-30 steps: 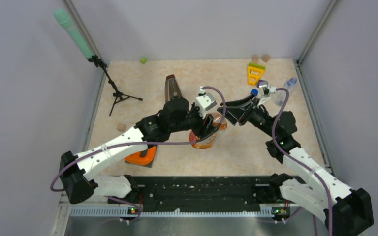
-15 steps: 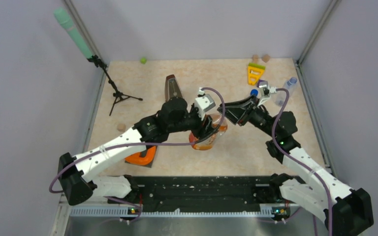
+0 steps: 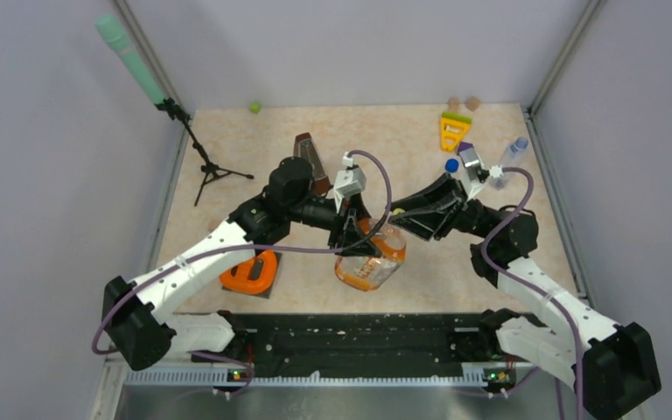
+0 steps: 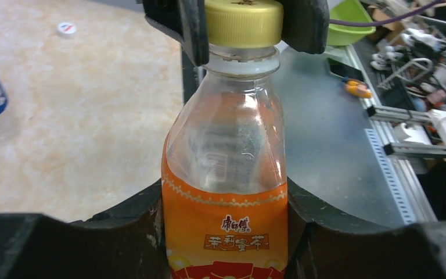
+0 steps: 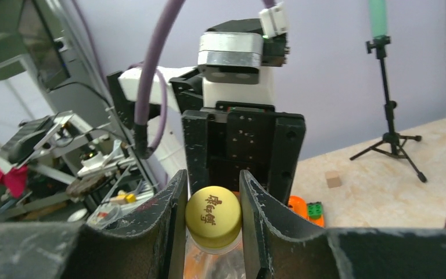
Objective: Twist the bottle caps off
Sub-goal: Unscrew the bottle cap from the plastic bottle.
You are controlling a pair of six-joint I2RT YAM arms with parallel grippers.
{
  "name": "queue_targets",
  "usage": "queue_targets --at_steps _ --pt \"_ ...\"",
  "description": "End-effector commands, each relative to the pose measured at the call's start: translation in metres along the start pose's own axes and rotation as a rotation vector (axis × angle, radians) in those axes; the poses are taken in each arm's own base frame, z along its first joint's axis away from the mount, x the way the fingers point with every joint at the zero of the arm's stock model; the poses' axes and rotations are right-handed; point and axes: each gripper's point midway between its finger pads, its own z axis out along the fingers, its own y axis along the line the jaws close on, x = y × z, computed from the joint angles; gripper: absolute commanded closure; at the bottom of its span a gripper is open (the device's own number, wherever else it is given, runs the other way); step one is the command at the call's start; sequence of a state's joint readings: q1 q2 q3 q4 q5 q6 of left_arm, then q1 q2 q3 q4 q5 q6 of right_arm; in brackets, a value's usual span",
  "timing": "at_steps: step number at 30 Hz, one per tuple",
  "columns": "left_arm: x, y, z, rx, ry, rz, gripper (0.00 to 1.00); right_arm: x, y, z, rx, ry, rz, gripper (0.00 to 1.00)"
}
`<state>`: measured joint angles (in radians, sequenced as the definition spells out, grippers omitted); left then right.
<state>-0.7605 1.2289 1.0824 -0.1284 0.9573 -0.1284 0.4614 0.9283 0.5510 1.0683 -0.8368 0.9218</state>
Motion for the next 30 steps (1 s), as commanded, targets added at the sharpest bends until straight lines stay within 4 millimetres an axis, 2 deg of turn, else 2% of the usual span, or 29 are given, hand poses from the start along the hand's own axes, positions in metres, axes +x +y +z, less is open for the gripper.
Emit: queue_targets --at_steps 1,4,8,15,22,30 --pt "-0.002 -0.040 -0.012 0.257 -0.008 0.046 1.00 -0.034 0.035 -0.003 -0.128 -0.105 -0.109 0.95" --pt "-0.003 -0.053 -0.015 0.359 -0.005 0.061 1.00 -0.033 0.042 -0.005 -0.162 -0.102 -0.113 0.95" --pt "-0.001 -0.057 -0.016 0.406 0.010 0.045 1.00 -0.033 0.047 -0.005 -0.195 -0.096 -0.117 0.95" --pt "0.002 -0.068 -0.022 0.497 0.030 0.051 1.00 -0.034 0.070 -0.009 -0.317 -0.089 -0.156 0.96" --pt "-0.006 -0.079 -0.028 0.553 0.028 0.100 1.00 -0.035 0.077 -0.009 -0.350 -0.082 -0.180 0.96" --pt "-0.004 -0.083 -0.031 0.569 0.031 0.106 1.00 -0.038 0.070 -0.008 -0.306 -0.106 -0.199 0.95"
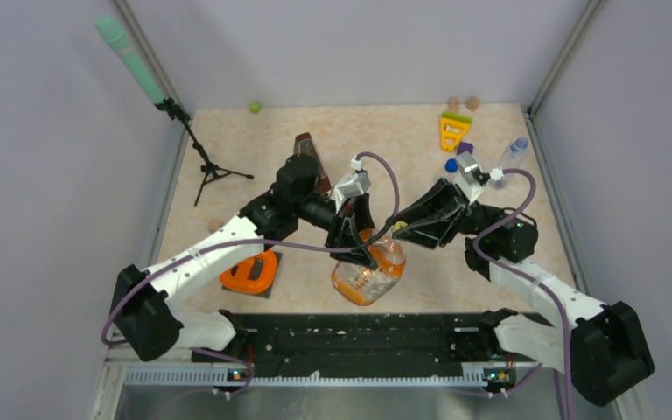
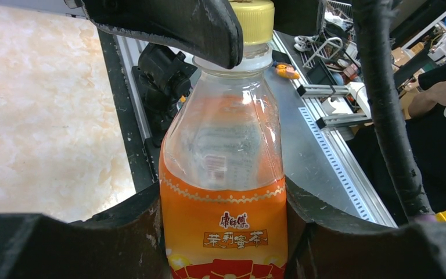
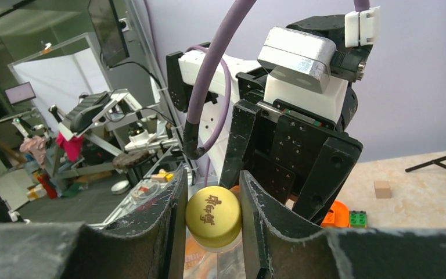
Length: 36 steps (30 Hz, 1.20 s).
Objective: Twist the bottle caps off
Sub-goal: Unscrew the bottle cap from the plastic bottle.
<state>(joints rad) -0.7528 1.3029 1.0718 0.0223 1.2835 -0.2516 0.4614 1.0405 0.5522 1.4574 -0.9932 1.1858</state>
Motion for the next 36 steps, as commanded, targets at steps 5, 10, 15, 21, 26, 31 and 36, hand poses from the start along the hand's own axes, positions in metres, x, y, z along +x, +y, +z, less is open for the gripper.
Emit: queue_targets --at_steps 5,10,15,21,26,31,36 --pt "-0.017 -0.014 -0.007 -0.013 -0.020 0.112 1.00 -0.041 0.005 0.001 0.059 -0.103 -0.233 0.83" --pt "-0.024 0.019 -0.006 -0.231 -0.058 0.096 1.00 -0.037 -0.041 -0.011 0.316 -0.107 -0.179 0.66" --pt "-0.031 0.029 -0.004 -0.320 -0.085 0.133 1.00 -0.033 -0.055 -0.019 0.404 -0.102 -0.171 0.66" --pt "-0.026 0.041 -0.002 -0.407 -0.043 0.134 1.00 -0.031 -0.061 -0.020 0.414 -0.105 -0.151 0.53" --pt "-0.027 0.051 -0.005 -0.502 -0.044 0.139 1.00 -0.028 -0.072 -0.024 0.469 -0.090 -0.137 0.50" --pt "-0.030 0.068 -0.016 -0.651 -0.065 0.144 1.00 -0.027 -0.077 -0.027 0.503 -0.084 -0.123 0.48" --pt "-0.032 0.080 -0.023 -0.771 -0.069 0.170 1.00 -0.026 -0.087 -0.032 0.559 -0.088 -0.105 0.48"
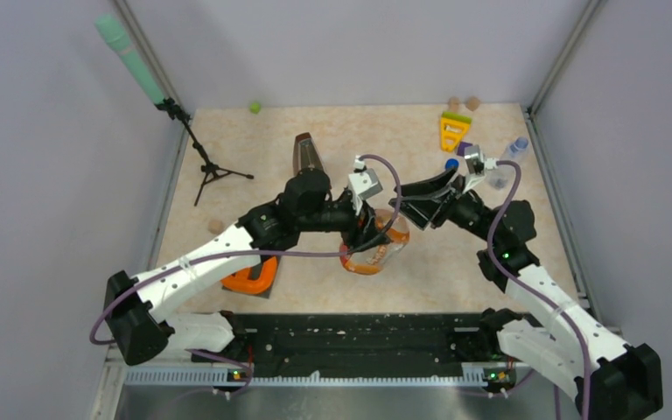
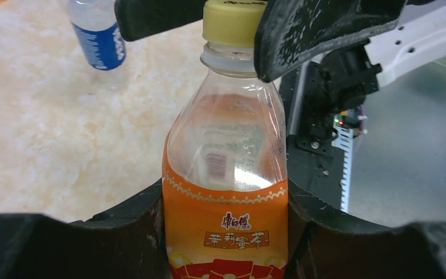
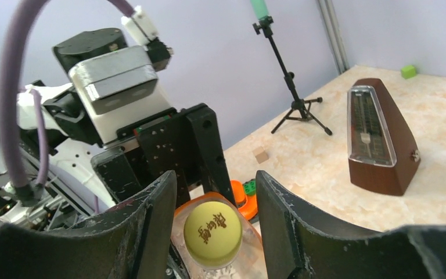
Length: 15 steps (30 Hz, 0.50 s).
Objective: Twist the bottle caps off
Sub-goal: Unscrew the bottle cap from the plastic bottle.
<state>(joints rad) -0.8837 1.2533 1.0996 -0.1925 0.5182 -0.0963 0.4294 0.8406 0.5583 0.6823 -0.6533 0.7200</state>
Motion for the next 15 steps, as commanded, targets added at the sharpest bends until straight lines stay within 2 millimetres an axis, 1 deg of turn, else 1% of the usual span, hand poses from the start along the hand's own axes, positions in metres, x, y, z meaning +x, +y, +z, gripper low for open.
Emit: queue_targets --at_steps 1,5,9,12,14,15 --pt "-0.0339 0.0114 -0.0098 -0.144 -0.098 0.081 1.00 -0.0219 -0.0005 0.0047 0.033 -0.041 -0.043 0.48" --pt "-0.0335 0.0122 -0.0077 -0.175 -0.095 0.092 1.00 -0.0203 -0.0049 0.0053 0.050 -0.040 -0.034 0.48" --pt "-0.0313 0.0112 -0.0056 -0.182 -0.088 0.093 1.00 -0.0223 -0.0042 0.0054 0.050 -0.050 -0.036 0.54" --pt "-0.0319 0.0109 -0.0058 -0.187 -0.090 0.094 1.00 -0.0225 -0.0041 0.0053 0.050 -0.053 -0.032 0.62" --pt "-0.0317 0.0109 -0.0066 -0.189 -0.089 0.097 1.00 -0.0225 -0.0036 0.0050 0.048 -0.055 -0.028 0.74" --pt "-0.0325 0.0104 -0.0073 -0.188 -0.092 0.098 1.00 -0.0228 -0.0030 0.0049 0.046 -0.055 -0.029 0.77"
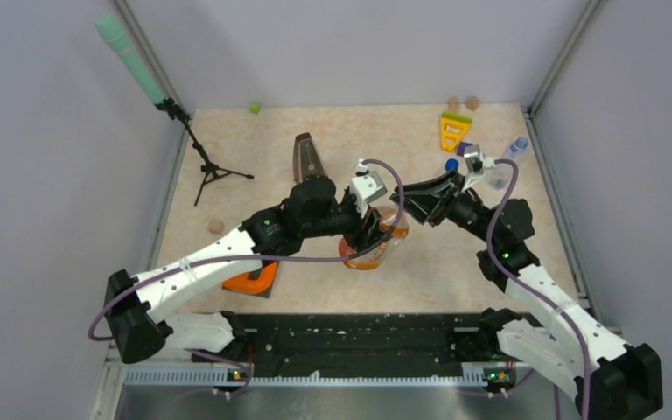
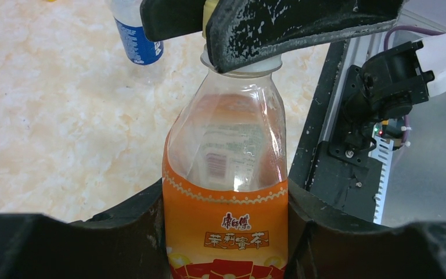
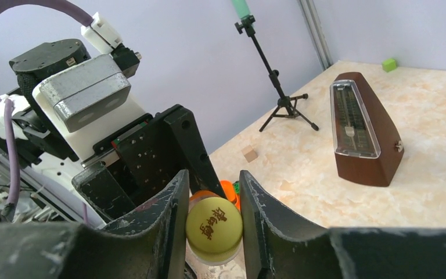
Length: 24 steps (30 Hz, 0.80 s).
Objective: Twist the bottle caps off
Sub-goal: Unscrew the bottle cap from the plastic bottle.
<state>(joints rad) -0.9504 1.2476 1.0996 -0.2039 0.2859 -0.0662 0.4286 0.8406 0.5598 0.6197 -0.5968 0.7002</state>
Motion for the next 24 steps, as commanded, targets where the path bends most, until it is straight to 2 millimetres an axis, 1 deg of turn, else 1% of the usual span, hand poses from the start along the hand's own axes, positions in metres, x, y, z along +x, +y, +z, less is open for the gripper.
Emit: queue_targets --at_steps 1,4,7,8,10,12,15,18,19,21,24 --pt "-0.034 -0.002 -0.012 -0.021 -0.097 0.042 1.00 -0.026 0.014 0.004 -0.033 -0.055 -0.043 0.79" --pt "-0.035 -0.003 -0.013 -0.015 -0.103 0.044 1.00 -0.025 0.014 0.005 -0.036 -0.049 -0.044 0.84" --pt "-0.037 -0.006 -0.015 0.003 -0.112 0.041 1.00 -0.025 0.020 0.005 -0.066 -0.043 -0.053 0.89" --pt "-0.037 -0.010 -0.016 0.025 -0.116 0.036 1.00 -0.025 0.023 0.005 -0.083 -0.044 -0.055 0.92" --pt "-0.040 -0.018 -0.020 0.095 -0.132 0.043 1.00 -0.027 0.029 0.005 -0.113 -0.046 -0.060 0.94" --pt "-0.042 -0.029 -0.027 0.208 -0.137 0.035 1.00 -0.027 0.035 0.004 -0.146 -0.043 -0.066 0.96" --pt "-0.046 -0.043 -0.039 0.374 -0.157 0.019 1.00 -0.031 0.053 0.001 -0.236 -0.058 -0.072 0.99" --pt "-0.045 -0.061 -0.054 0.555 -0.150 0.004 1.00 -0.036 0.072 -0.004 -0.330 -0.078 -0.084 1.00" --pt "-0.048 -0.066 -0.058 0.605 -0.162 0.016 1.00 -0.039 0.078 -0.006 -0.358 -0.087 -0.091 1.00" --pt "-0.048 -0.073 -0.063 0.666 -0.158 0.009 1.00 -0.046 0.092 -0.010 -0.415 -0.106 -0.108 1.00" --pt "-0.043 -0.083 -0.069 0.755 -0.143 0.008 1.00 -0.050 0.106 -0.015 -0.480 -0.109 -0.116 1.00"
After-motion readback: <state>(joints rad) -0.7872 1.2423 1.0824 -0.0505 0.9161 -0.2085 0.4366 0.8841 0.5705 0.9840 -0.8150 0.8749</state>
